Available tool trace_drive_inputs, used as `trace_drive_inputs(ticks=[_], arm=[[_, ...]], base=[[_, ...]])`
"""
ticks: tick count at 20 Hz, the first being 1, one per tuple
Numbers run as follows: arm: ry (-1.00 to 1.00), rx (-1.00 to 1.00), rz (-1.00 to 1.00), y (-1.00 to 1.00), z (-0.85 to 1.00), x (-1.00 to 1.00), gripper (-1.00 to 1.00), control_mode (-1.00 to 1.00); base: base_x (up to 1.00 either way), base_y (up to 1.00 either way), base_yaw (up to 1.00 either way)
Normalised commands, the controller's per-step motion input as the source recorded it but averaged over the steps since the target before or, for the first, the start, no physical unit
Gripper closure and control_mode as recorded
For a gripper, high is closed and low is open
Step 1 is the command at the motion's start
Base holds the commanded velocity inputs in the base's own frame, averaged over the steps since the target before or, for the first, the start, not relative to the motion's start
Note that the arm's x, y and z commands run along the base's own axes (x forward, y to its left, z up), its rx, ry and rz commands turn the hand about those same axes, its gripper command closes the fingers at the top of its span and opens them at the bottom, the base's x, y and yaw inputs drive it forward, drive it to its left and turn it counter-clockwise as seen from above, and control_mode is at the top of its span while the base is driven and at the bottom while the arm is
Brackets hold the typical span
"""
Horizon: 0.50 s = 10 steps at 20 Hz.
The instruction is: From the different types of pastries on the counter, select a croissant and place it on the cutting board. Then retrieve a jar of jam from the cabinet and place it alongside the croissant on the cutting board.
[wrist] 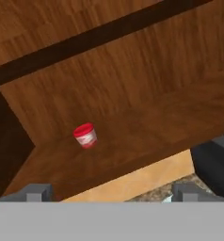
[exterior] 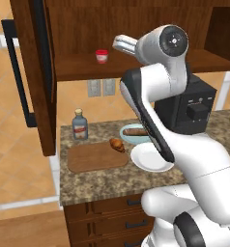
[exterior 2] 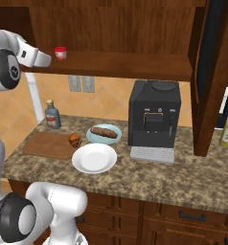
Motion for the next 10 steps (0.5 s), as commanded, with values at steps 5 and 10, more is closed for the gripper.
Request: trace_drive_inputs(ticks=[5, 10], arm=[[-0.26, -0.01, 0.35, 0.13, 0.04, 0.17, -1.0, -1.0], [0.04, -0.07, 0.11, 0.12, -0.23, 0.1, -1.0, -1.0]], base=[[0.0, 0.0, 0.0], [0.0, 0.0, 0.0]])
